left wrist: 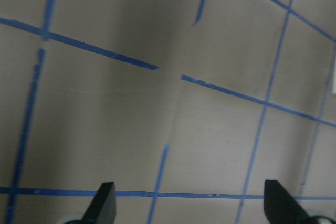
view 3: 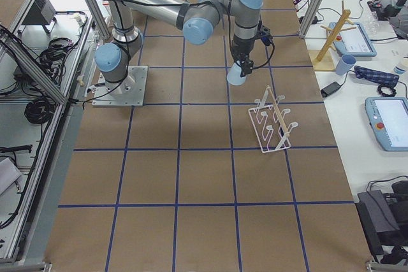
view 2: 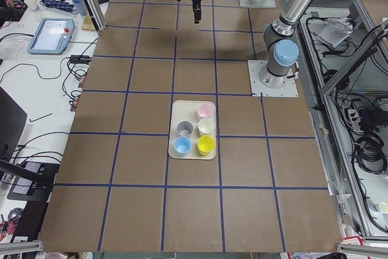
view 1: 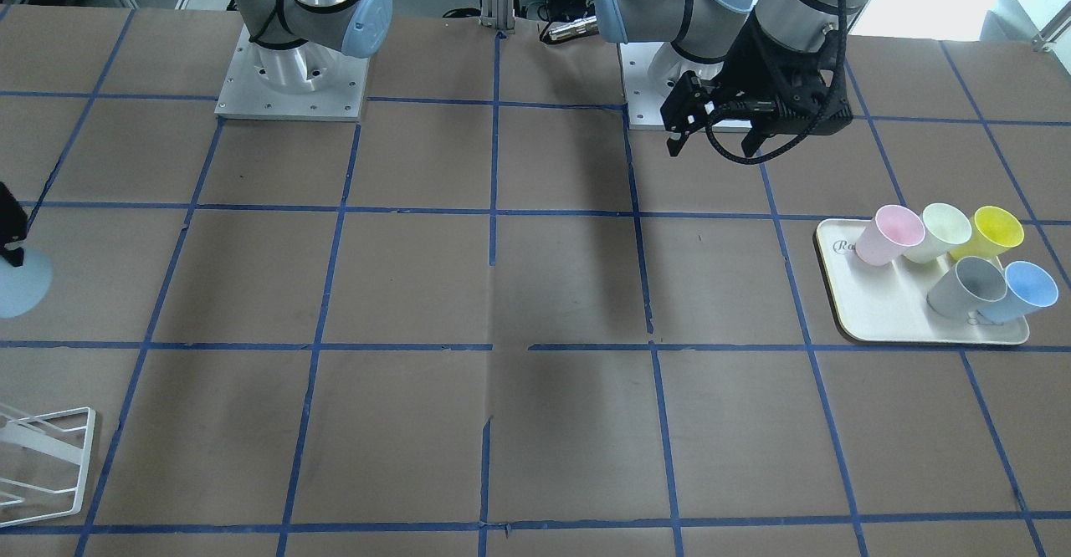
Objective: Transfer IKEA cup to right arm and place on rack
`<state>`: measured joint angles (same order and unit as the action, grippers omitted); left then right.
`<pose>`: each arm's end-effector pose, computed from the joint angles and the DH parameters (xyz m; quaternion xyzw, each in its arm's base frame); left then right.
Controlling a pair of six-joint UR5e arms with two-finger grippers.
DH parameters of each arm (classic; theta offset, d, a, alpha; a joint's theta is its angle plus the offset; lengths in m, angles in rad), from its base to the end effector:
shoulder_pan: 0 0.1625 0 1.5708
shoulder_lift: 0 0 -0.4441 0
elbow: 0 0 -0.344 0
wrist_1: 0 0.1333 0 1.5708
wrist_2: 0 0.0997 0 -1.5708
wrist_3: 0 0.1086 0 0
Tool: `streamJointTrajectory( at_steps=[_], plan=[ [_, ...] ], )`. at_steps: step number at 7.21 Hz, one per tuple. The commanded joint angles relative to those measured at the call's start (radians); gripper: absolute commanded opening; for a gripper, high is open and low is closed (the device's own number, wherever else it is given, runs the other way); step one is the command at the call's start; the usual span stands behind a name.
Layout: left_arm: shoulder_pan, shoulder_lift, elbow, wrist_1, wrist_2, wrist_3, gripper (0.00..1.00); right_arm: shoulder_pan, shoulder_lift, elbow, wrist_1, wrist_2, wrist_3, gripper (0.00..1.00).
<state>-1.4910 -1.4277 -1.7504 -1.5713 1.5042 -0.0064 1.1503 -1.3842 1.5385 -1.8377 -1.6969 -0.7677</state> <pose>-0.1101 -0.3861 0.4775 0.0437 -0.9983 -0.0173 0.0339 -0.1086 -0.5358 0.4502 0.1686 -0.9821 0.0113 0.0836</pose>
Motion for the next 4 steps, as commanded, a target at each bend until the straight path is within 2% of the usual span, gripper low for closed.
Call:
streamJointTrajectory(
  at_steps=[1, 2, 4],
  plan=[
    [0.0, 0.0, 0.029, -0.059, 0.12, 0.032, 1.0, 0.0, 0.088, -0.014, -0.16, -0.109, -0.088, 0.32],
    [-0.002, -0.003, 0.028, -0.049, 0.12, 0.034, 1.0, 0.0, 0.114, -0.015, -0.202, -0.101, -0.097, 0.33],
    [-0.005, -0.008, 0.023, -0.046, 0.107, 0.034, 1.0, 0.0, 0.137, -0.059, -0.187, -0.077, -0.099, 0.33]
  ],
)
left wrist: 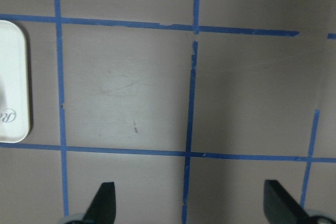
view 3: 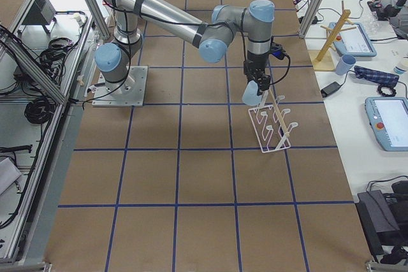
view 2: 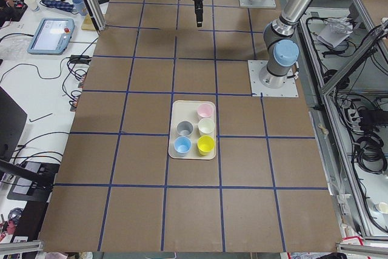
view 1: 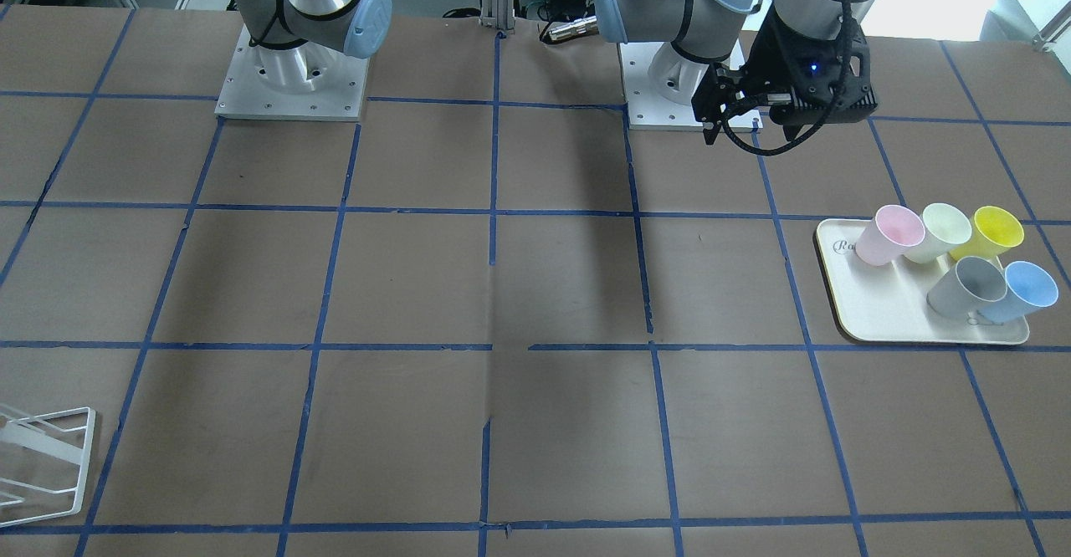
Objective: Transfer IKEA cup to right arm and place on rack
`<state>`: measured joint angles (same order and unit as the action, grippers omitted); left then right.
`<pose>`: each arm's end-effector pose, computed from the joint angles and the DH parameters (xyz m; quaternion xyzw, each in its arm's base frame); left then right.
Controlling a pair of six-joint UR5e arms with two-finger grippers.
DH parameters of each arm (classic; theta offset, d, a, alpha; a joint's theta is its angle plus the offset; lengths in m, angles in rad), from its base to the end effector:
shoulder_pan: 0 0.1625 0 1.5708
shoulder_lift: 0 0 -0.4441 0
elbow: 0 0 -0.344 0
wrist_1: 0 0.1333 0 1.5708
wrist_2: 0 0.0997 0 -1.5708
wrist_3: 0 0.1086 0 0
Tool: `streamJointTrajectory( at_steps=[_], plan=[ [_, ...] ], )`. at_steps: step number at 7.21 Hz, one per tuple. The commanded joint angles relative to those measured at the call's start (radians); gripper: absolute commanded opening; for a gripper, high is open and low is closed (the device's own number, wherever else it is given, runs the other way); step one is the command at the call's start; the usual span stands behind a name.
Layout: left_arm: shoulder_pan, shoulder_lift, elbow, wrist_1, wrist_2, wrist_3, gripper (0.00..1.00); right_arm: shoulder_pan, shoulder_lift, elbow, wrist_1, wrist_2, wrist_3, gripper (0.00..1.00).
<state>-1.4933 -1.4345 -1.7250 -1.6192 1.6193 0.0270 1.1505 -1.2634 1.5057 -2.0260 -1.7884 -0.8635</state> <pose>-0.0985 -0.3847 0.4815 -0.0244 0.9989 0.0344 0.0225 -0.1397 -0.5818 0.4207 0.2060 -0.9668 0.0200 0.1497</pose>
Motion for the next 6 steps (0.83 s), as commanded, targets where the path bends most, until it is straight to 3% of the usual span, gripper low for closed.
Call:
streamJointTrajectory(
  at_steps=[1, 6],
  plan=[
    [-0.002, -0.004, -0.004, 0.002, -0.013, 0.001, 1.0, 0.002, 0.03, -0.056, 0.007, 0.048, -0.003, 0.33],
    [-0.002, -0.017, -0.001, 0.004, -0.056, 0.008, 1.0, 0.0, 0.079, -0.068, 0.035, 0.067, -0.003, 0.33]
  ],
)
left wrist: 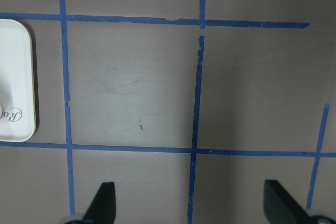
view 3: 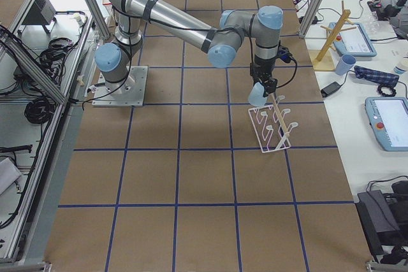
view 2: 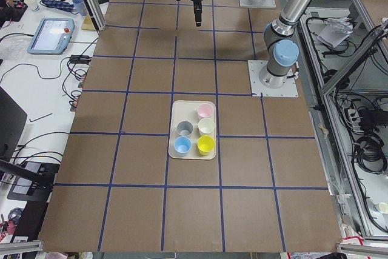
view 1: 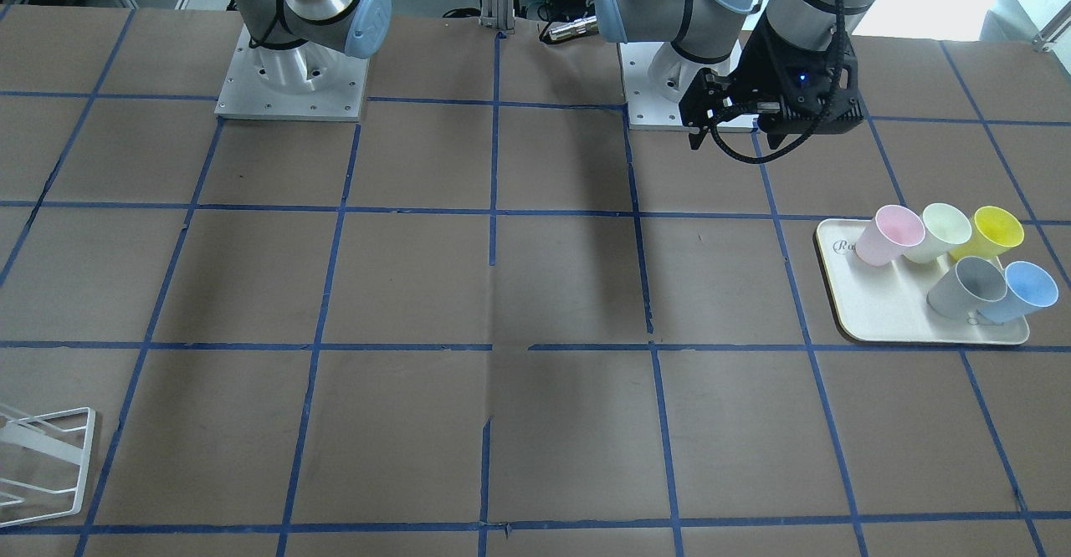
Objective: Transfer IKEA cup to right arm and place on rack
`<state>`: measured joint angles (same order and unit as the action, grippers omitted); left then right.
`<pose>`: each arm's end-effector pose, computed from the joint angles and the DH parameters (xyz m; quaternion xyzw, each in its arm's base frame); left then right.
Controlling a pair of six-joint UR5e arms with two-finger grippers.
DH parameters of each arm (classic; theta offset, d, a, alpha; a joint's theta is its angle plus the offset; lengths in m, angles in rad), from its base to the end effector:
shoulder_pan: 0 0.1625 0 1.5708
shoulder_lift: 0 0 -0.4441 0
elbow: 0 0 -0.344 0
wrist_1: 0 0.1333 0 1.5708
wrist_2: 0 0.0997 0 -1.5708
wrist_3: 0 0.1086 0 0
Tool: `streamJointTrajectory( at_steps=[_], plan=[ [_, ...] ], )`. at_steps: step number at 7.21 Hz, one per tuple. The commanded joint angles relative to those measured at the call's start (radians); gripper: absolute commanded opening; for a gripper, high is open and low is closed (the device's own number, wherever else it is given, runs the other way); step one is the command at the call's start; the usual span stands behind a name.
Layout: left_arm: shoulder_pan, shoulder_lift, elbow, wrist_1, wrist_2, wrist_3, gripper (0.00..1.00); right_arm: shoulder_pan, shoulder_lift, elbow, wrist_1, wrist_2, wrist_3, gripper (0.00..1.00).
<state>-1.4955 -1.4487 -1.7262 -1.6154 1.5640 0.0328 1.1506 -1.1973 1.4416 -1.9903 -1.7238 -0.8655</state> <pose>-0.1050 -0.3897 0.4758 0.0214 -0.9990 -0.0387 0.0055 -0.1434 -0.6070 0.4045 0.2128 -0.9702 0.0242 0.1132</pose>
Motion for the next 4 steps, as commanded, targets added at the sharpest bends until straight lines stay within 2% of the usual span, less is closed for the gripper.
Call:
streamJointTrajectory(
  at_steps=[1, 3, 4],
  plan=[
    [0.0, -0.002, 0.0, 0.0, -0.001, 0.002, 1.0, 0.001, 0.015, -0.004, -0.008, 0.004, 0.002, 0.33],
    [0.0, -0.007, 0.0, 0.0, -0.024, 0.002, 1.0, 0.0, 0.036, -0.006, -0.013, 0.032, 0.006, 0.35],
    [0.0, -0.006, -0.001, 0.0, -0.019, 0.013, 1.0, 0.0, 0.041, -0.004, -0.025, 0.038, 0.01, 0.56]
  ],
)
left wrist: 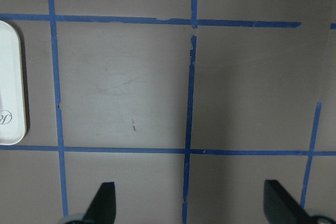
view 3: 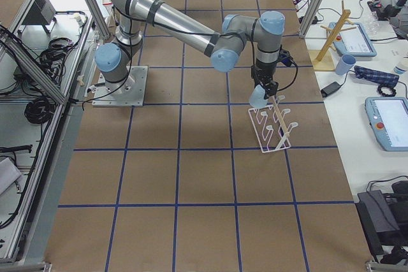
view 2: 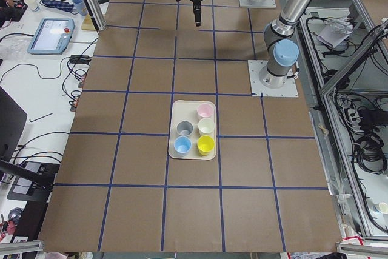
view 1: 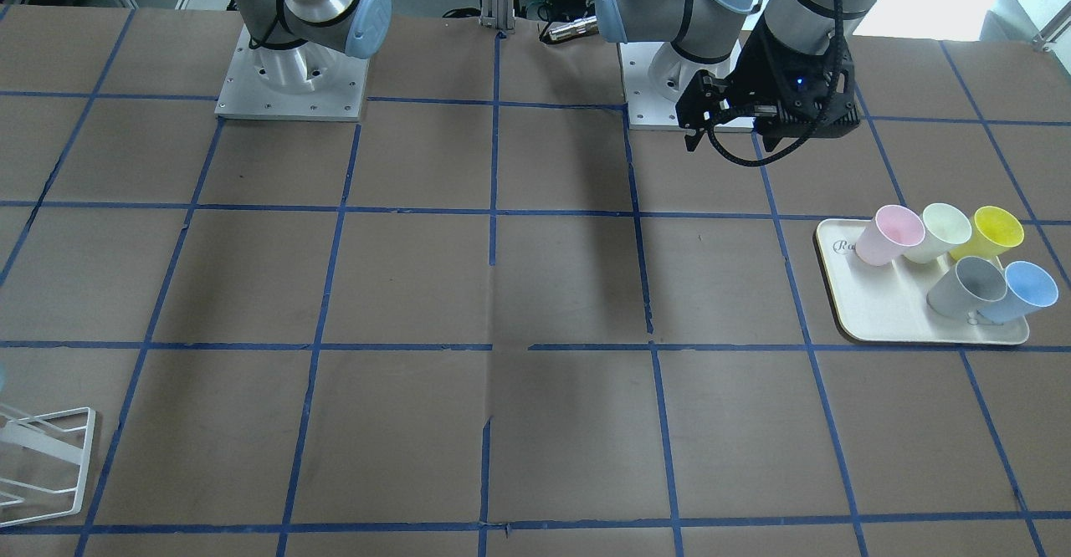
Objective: Transfer IKEA cup to right arm and place on rack
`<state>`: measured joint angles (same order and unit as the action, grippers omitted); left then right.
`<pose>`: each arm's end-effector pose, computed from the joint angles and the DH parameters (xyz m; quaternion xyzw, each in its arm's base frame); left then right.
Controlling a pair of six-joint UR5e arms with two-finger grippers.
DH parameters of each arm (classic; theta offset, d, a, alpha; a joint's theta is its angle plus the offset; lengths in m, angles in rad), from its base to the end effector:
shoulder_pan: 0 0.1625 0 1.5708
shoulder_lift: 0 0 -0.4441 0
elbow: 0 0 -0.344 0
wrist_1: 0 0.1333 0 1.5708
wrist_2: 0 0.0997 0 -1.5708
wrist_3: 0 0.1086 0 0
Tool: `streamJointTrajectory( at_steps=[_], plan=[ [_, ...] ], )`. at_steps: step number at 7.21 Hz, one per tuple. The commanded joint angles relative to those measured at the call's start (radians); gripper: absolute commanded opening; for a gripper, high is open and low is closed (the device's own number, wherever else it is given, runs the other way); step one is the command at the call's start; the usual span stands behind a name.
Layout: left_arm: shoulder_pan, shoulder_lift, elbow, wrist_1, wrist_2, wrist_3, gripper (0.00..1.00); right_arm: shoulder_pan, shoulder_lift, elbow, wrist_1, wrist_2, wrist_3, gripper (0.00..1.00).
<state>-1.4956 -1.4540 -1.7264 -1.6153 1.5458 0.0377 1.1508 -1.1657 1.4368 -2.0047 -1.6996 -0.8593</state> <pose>-0.1069 -0.3914 0.4737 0.0193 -0.9989 -0.0409 0.0148 -0.1448 -0.6169 0.3884 0.2116 -0.9719 0.0268 0.0999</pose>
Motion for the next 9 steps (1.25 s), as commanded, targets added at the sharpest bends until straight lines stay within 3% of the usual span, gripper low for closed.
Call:
streamJointTrajectory(
  at_steps=[1, 3, 4, 5, 6, 7, 9],
  plan=[
    [-0.002, 0.003, -0.001, -0.003, -0.001, 0.014, 1.0, 0.0, 0.018, 0.001, -0.016, 0.026, 0.008, 1.0],
    [-0.002, 0.004, 0.005, -0.006, 0.007, 0.016, 1.0, 0.0, 0.02, -0.013, -0.02, 0.041, 0.037, 1.0],
    [-0.003, 0.007, 0.005, -0.005, 0.005, 0.016, 1.0, 0.006, 0.014, -0.065, 0.001, 0.038, 0.039, 1.0],
    [-0.005, 0.009, 0.004, -0.009, 0.007, 0.016, 1.0, 0.016, 0.008, -0.119, 0.099, 0.043, 0.066, 1.0],
    [-0.006, 0.012, -0.001, -0.008, 0.007, 0.016, 1.0, 0.041, -0.018, -0.156, 0.274, 0.073, 0.206, 1.0],
    [-0.006, 0.011, 0.001, -0.005, 0.007, 0.016, 1.0, 0.07, -0.075, -0.154, 0.393, 0.168, 0.35, 1.0],
    [-0.006, 0.009, 0.008, -0.005, 0.007, 0.016, 1.0, 0.226, -0.155, -0.138, 0.446, 0.169, 0.643, 1.0]
  ],
)
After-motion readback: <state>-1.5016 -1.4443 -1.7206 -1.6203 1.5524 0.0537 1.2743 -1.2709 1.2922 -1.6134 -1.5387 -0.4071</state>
